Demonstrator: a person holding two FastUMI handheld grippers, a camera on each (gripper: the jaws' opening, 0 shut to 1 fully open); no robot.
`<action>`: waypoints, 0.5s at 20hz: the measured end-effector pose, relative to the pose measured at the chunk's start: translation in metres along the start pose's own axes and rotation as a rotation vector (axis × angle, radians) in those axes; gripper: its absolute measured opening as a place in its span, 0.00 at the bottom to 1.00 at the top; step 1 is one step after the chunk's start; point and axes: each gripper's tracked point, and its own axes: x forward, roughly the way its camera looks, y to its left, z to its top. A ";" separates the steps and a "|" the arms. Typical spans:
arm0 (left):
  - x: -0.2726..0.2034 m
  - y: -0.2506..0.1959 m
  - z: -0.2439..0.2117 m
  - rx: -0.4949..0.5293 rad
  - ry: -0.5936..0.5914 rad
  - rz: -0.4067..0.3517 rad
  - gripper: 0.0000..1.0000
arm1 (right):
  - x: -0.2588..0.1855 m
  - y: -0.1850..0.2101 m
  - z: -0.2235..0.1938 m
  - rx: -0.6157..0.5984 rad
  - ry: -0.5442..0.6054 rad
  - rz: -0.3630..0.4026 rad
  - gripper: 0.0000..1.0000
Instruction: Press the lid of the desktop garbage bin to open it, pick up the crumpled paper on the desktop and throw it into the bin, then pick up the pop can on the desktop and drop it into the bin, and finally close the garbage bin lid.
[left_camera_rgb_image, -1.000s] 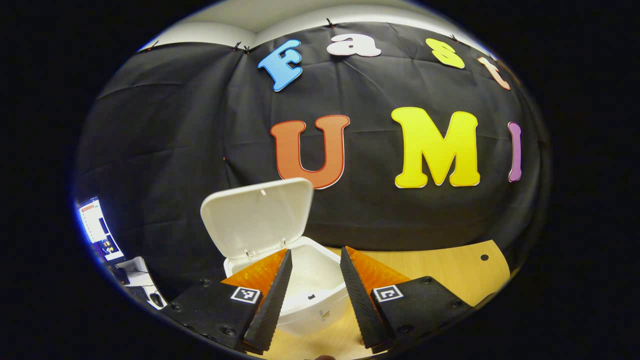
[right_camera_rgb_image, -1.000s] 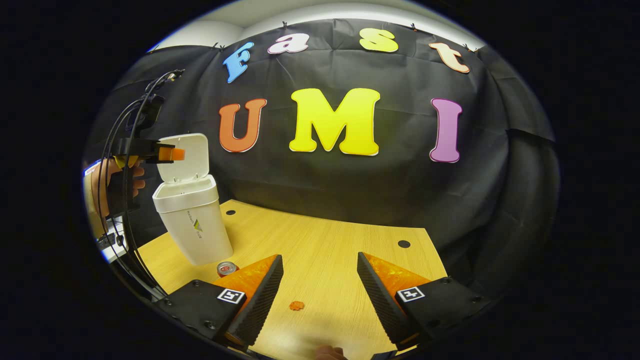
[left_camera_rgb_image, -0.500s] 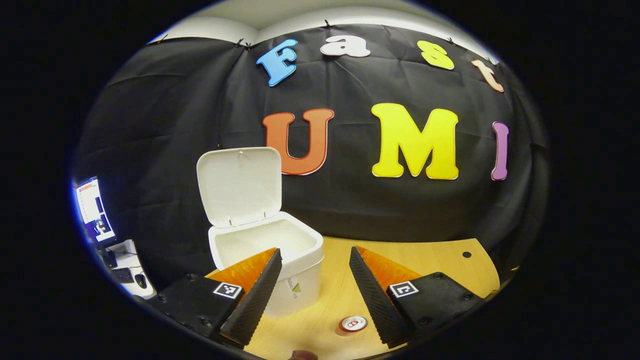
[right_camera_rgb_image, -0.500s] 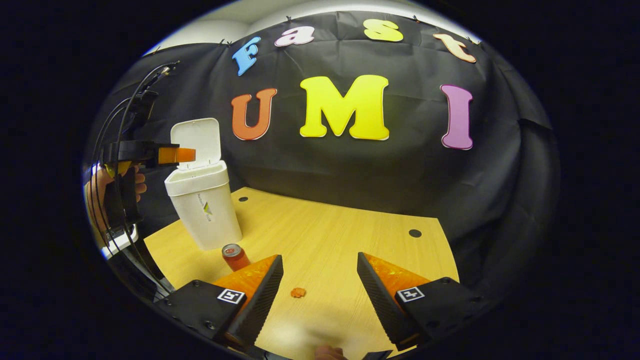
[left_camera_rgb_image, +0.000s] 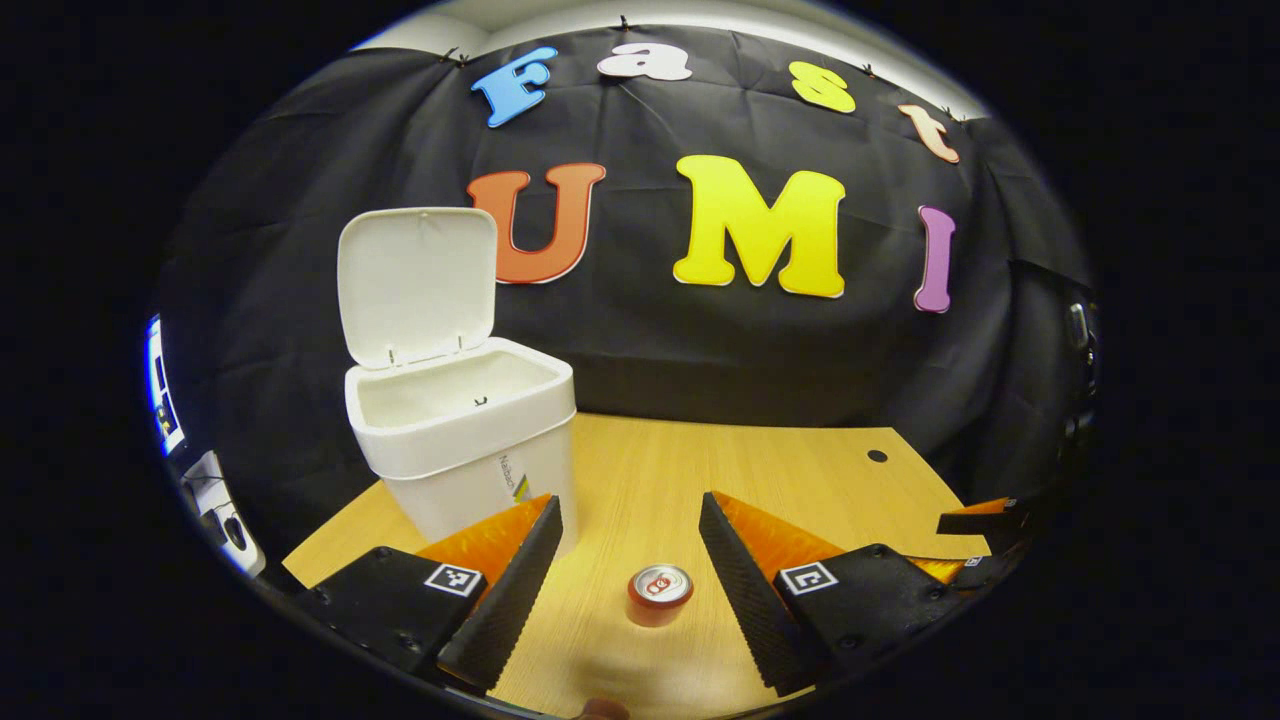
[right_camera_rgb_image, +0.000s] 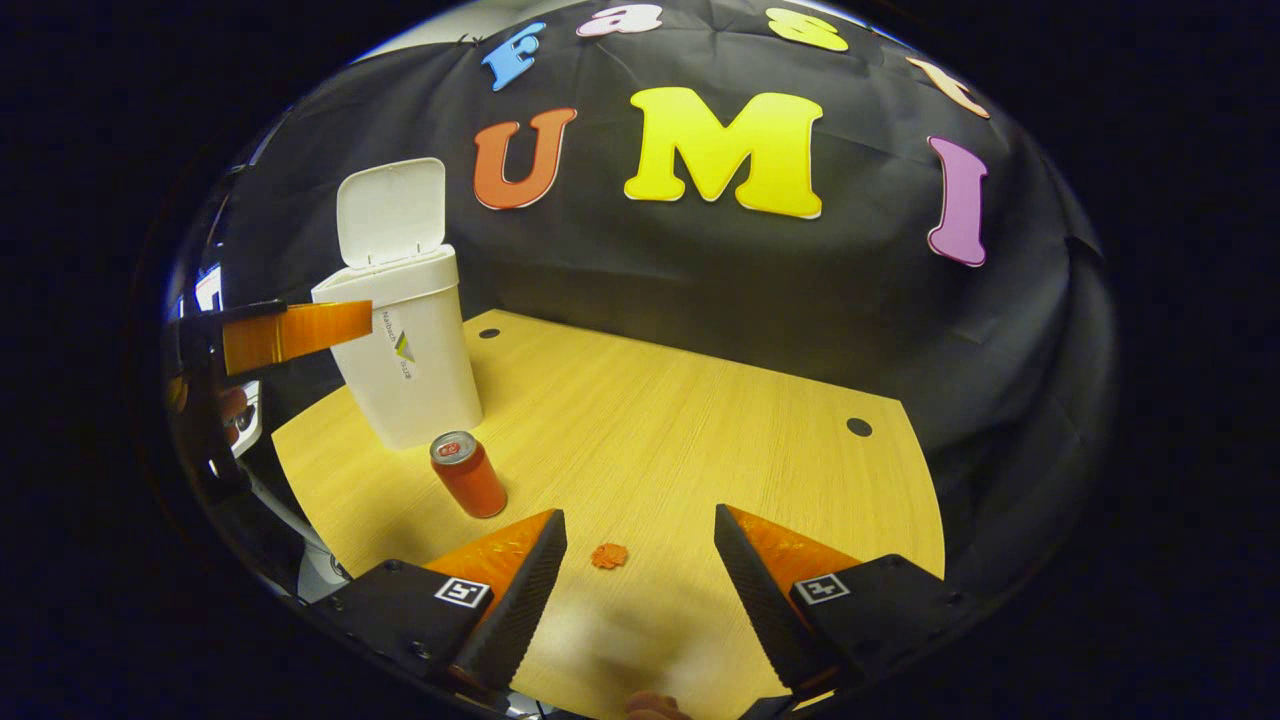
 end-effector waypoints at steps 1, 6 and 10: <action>0.002 -0.002 -0.009 0.001 0.024 -0.027 0.92 | 0.006 0.006 -0.003 0.001 0.022 -0.004 0.94; 0.008 0.005 -0.040 0.034 0.097 -0.087 0.92 | 0.033 0.026 -0.024 0.043 0.124 -0.042 0.94; 0.012 0.007 -0.059 0.047 0.142 -0.139 0.92 | 0.060 0.032 -0.056 0.047 0.242 -0.104 0.94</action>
